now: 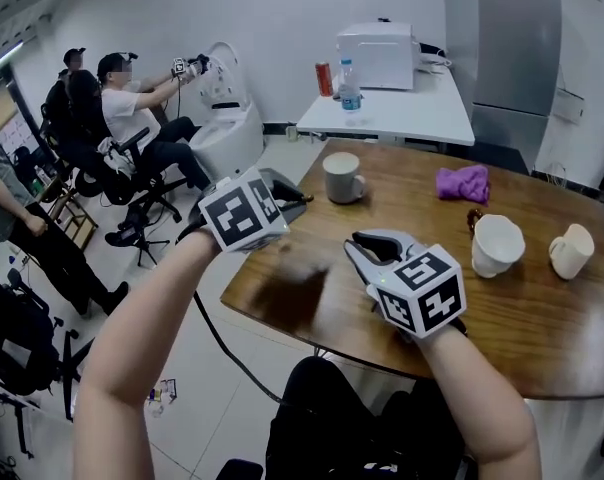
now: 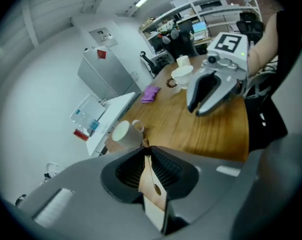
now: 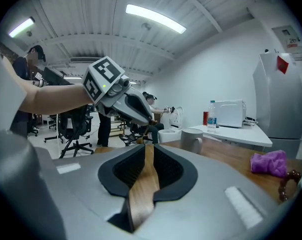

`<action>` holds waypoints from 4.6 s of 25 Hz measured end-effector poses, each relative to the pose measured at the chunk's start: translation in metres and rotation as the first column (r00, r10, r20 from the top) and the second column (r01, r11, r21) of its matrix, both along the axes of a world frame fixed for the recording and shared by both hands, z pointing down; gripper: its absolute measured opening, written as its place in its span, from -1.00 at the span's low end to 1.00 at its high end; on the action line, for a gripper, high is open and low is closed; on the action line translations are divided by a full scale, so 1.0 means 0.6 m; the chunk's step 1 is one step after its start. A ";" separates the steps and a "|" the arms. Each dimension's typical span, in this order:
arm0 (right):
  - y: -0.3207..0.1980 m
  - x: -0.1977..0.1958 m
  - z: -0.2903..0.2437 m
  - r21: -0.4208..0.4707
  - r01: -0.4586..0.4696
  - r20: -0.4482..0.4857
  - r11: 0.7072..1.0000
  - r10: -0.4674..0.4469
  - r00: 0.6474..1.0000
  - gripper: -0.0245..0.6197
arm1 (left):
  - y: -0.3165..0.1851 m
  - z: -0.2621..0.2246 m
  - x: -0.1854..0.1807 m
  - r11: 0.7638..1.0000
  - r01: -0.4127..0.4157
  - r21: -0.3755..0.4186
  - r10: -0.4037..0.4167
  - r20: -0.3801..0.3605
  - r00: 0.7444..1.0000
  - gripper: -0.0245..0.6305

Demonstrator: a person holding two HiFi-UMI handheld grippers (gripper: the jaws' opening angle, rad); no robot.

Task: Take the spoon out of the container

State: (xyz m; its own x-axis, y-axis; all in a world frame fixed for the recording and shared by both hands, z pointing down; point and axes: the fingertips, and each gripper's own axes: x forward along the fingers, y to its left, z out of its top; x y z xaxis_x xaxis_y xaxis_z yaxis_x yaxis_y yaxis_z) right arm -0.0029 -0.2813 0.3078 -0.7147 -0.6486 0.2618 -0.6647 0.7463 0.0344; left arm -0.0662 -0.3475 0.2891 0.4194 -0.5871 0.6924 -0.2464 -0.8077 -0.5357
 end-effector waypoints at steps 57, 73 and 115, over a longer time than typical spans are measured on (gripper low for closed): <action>0.059 -0.025 -0.018 0.050 0.052 0.023 0.997 -0.053 0.998 -0.75 | 0.203 0.069 -0.035 1.000 0.000 -0.029 -0.009 -0.318 0.948 -0.89; 0.178 -0.100 -0.032 0.109 0.211 0.100 0.971 -0.222 0.970 -0.76 | 0.332 0.021 -0.106 0.966 0.257 -0.021 -0.164 -0.820 0.548 -0.89; 0.383 0.148 0.083 0.085 -0.095 0.186 0.992 0.078 0.979 -0.91 | 0.493 0.133 0.176 0.990 -0.112 -0.081 -0.019 -0.882 0.472 -0.89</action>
State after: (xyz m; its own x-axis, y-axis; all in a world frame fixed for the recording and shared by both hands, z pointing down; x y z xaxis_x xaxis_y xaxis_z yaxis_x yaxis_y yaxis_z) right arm 0.0859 -0.0516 0.3575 -0.6851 -0.7252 0.0683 -0.7279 0.6852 -0.0266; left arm 0.0392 -0.0518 0.3690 0.8691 -0.4947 -0.0001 -0.4944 -0.8686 0.0334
